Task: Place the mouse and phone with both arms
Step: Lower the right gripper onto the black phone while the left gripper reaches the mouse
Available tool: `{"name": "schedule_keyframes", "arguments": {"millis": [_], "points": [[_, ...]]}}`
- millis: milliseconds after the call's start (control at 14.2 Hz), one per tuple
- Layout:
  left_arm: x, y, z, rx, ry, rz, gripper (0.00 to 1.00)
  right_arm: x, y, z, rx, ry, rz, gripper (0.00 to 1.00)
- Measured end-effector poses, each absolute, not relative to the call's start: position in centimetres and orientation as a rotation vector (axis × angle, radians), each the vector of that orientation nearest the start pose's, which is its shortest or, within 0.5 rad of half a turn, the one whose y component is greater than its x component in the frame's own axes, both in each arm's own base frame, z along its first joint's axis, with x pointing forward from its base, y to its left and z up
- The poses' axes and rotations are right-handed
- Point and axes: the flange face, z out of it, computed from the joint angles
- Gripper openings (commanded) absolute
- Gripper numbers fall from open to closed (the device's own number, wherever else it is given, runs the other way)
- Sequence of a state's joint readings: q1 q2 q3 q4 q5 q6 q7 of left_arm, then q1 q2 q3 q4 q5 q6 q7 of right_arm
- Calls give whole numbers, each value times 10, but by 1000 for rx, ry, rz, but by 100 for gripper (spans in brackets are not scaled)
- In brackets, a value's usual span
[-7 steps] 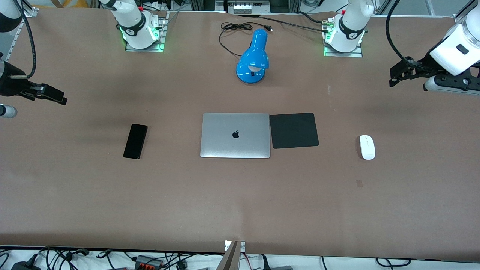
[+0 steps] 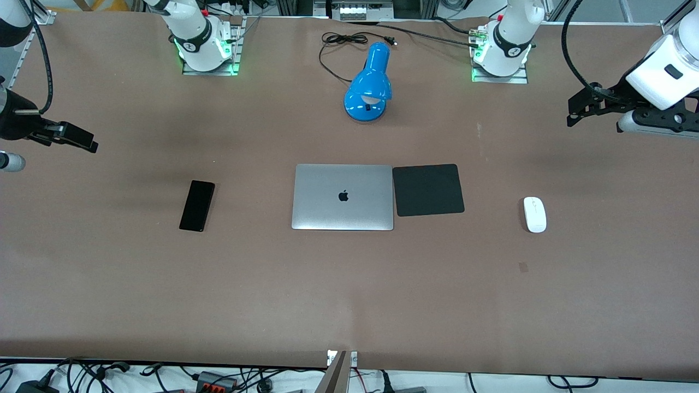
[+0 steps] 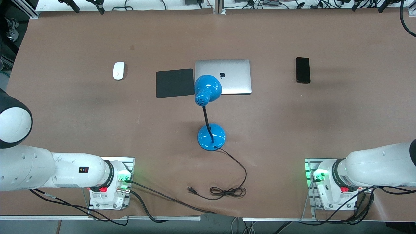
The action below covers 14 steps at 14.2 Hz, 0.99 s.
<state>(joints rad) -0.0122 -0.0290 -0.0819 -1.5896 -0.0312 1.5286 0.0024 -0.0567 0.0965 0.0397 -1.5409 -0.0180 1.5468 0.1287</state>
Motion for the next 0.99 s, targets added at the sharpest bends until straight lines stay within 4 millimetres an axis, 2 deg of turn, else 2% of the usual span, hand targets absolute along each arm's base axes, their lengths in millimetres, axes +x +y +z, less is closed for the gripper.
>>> {"name": "schedule_keyframes", "arguments": {"millis": [211,282,493,634,775,915,986], "points": [[538,-55,627,-3165,150,60,100,580,-13,582,-3149,229,140,100],[537,-54,625,-3164,147,84,100,582,-13,576,-3149,229,157,100],[533,-49,614,-3157,127,202,100,598,-14,534,-3143,228,271,100],[534,-42,609,-3154,104,246,100,613,-10,481,-3133,230,386,100],[538,-32,600,-3155,76,276,100,636,3,407,-3132,329,440,100],[547,-26,580,-3151,59,340,100,647,25,333,-3148,389,443,100],[554,-23,562,-3147,50,392,100,646,37,305,-3168,400,439,100]]}}
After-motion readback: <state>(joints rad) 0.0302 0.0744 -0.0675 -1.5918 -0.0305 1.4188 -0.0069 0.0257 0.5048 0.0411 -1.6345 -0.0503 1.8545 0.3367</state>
